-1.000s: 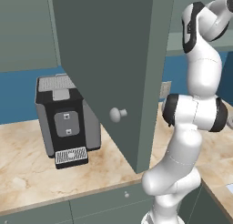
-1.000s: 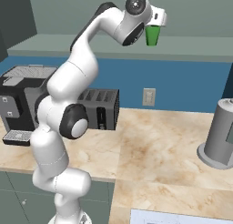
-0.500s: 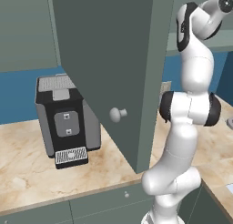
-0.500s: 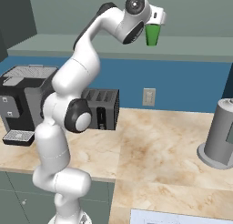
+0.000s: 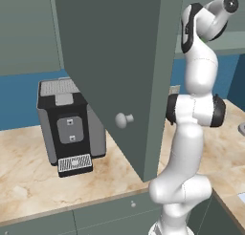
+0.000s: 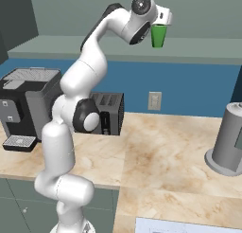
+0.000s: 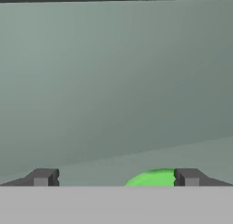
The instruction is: Open the cabinet directly in front. Then move the beer and the cup to the dining counter with the candle on it.
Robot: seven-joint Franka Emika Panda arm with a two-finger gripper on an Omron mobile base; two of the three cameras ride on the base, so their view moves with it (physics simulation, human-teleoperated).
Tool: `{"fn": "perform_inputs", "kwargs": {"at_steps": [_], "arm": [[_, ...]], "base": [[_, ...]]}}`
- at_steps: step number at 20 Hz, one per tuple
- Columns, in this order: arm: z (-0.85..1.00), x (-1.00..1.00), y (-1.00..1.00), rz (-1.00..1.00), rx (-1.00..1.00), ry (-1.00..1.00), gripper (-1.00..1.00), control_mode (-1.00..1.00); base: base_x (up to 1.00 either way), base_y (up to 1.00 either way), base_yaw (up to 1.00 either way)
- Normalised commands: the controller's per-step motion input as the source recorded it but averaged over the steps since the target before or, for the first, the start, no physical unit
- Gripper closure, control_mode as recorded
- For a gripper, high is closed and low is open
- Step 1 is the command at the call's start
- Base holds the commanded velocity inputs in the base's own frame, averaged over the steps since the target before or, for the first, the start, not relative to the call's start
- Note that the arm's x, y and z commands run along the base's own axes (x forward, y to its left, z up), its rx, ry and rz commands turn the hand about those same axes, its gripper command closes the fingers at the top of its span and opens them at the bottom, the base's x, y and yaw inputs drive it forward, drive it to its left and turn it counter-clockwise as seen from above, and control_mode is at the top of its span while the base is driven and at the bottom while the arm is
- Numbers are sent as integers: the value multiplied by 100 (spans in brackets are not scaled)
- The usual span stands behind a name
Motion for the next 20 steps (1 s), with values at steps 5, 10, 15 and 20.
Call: {"fn": "perform_inputs", "kwargs": {"at_steps": [5,10,15,20], "arm": [[-3,9,0,0,0,6,-100,-100],[-16,3,0,0,-3,7,-100,-100],[-19,1,0,0,-3,4,-100,-100],[-23,0,0,0,-3,5,-100,-100]], "base": [[0,0,0],[0,0,0],[0,0,0],[0,0,0]]}}
